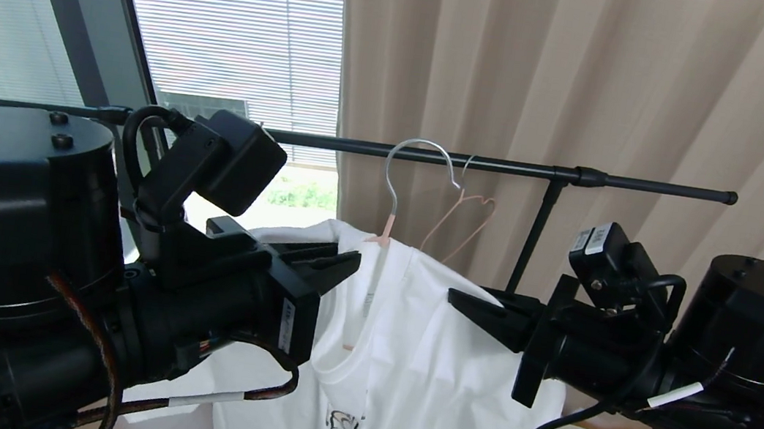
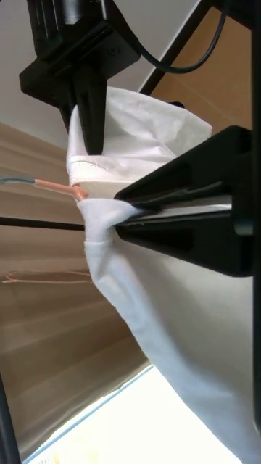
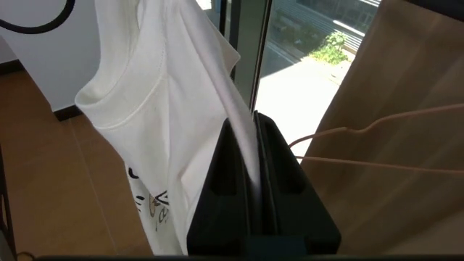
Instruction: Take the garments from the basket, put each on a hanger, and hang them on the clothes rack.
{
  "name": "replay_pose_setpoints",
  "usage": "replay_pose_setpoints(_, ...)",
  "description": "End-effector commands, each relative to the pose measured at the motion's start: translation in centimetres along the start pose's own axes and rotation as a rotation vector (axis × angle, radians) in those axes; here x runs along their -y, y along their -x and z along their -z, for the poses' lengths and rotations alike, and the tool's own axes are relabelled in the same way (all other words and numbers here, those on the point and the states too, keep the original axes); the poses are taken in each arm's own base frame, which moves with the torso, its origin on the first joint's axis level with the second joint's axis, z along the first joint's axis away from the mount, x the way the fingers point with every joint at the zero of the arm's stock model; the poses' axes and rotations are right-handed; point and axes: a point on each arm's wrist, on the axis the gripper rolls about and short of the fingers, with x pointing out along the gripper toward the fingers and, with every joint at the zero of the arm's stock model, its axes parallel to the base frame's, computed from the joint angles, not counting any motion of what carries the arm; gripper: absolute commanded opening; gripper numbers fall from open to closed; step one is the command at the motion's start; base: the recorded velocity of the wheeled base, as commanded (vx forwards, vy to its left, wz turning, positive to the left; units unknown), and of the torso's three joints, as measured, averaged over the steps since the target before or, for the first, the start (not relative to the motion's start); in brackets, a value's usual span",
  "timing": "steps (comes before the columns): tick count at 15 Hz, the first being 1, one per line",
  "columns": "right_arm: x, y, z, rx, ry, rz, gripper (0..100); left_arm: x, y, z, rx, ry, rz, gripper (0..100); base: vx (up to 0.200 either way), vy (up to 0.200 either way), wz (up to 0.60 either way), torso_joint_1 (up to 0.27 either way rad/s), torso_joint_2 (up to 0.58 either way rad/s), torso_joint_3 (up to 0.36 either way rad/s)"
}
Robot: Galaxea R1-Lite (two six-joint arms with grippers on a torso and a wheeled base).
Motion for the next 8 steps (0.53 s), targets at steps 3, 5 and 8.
replay_pose_setpoints(3, -0.06, 0.14, -0.20, 0.008, 0.002, -0.001, 0, 0.04, -0.06, 0.34, -0.012, -0.001, 0.000, 100, 0.000, 0.000, 0.00, 0.000, 0.00, 0.000)
replay_pose_setpoints(5, 0.22, 0.21, -0.14, 0.006, -0.005, 0.010, 0, 0.03, 0.03, 0.36, -0.012, -0.001, -0.001, 100, 0.000, 0.000, 0.00, 0.000, 0.00, 0.000)
replay_pose_setpoints(8, 0.86, 0.40, -0.17, 0.009, -0.008, 0.031, 0, 0.01, 0.21, 0.76, -0.025, -0.001, -0.001, 100, 0.000, 0.000, 0.00, 0.000, 0.00, 0.000)
